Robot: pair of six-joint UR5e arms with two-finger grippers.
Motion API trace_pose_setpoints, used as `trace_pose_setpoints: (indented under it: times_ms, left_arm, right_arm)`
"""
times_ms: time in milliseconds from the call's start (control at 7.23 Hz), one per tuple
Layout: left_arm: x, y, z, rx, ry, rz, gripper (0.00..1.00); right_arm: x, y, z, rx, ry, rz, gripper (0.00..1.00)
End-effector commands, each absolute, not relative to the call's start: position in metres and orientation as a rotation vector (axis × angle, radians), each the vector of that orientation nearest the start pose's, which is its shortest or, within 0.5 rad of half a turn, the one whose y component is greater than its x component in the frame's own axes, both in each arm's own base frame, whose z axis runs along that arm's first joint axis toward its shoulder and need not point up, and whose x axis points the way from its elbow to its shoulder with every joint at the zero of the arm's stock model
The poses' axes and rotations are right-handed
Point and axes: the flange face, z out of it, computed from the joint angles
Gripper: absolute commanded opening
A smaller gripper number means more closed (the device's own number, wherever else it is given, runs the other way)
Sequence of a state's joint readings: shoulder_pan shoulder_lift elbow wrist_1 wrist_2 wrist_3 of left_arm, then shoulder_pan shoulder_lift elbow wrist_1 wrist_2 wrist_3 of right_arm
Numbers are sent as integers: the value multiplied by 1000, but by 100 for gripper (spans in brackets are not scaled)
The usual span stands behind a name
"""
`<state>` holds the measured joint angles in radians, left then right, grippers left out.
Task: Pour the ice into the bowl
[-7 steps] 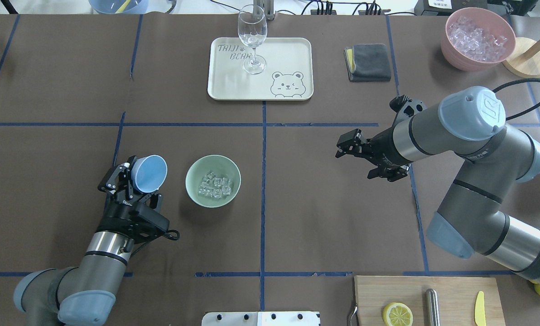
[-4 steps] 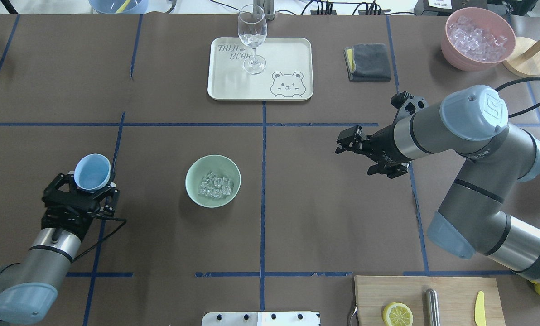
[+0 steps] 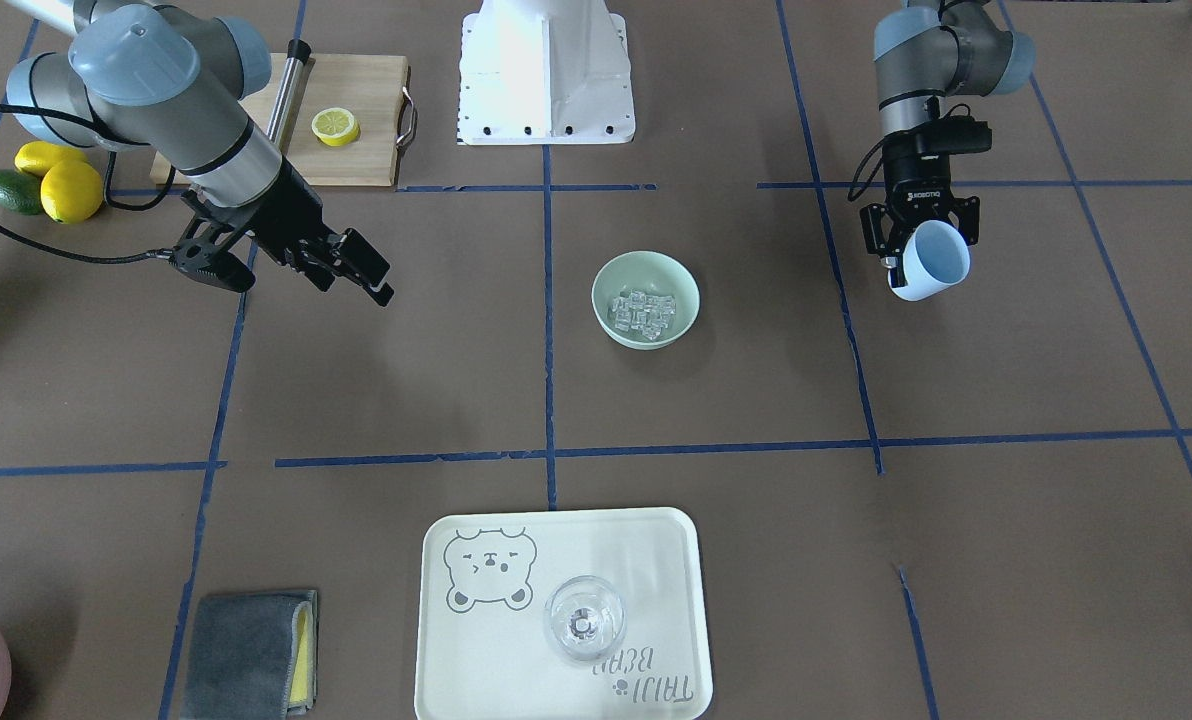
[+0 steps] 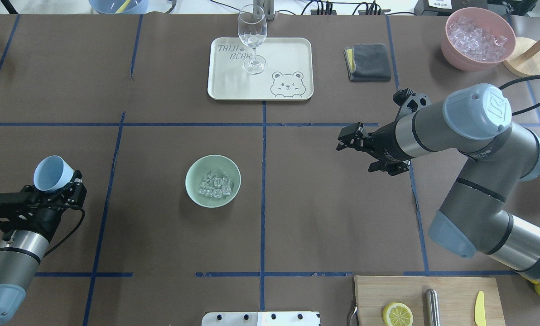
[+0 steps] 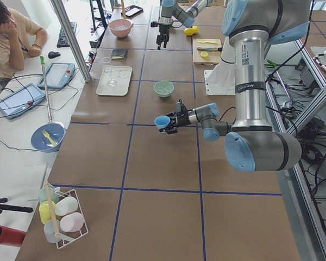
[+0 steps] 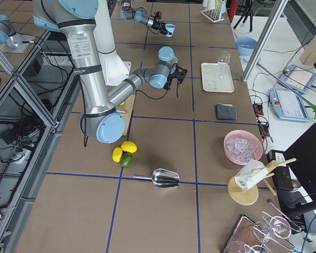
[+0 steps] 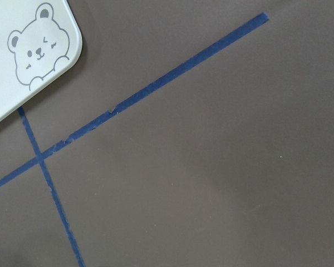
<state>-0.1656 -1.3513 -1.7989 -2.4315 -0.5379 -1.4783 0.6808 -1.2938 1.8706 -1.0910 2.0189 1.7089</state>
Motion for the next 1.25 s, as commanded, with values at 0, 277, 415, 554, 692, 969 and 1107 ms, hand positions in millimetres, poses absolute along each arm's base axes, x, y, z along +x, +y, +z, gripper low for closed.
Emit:
trace_pose_setpoints:
  times_ms: [0,277,415,554,692,969,1107]
  left_arm:
    - [347,-296,551,1066,632,-575,0]
    - [335,-308,578,1077,559,-574,0]
    - [328,-317,597,1081,509,-572,0]
    - [325,-319,608,1081,493,-576,0]
    - [323,-323,617,1080,480,-586,0]
    - [318,-329,630,1069,553,-666,0]
    - [319,-329,632,1024,580,-665,0]
  right_arm:
    - [-384,-432,312,-108,-1124,500,100]
    - [-384,-431,311,-107,-1127,498,100]
    - [-384,-432,311,-107,-1125,499,100]
    - [-384,-432,311,-105,-1125,501,100]
    - [-384,-432,311,-105,-1125,501,100]
    - [-383,-432,311,-101,-1126,502,100]
    - [-383,-432,310,-95,-1126,504,100]
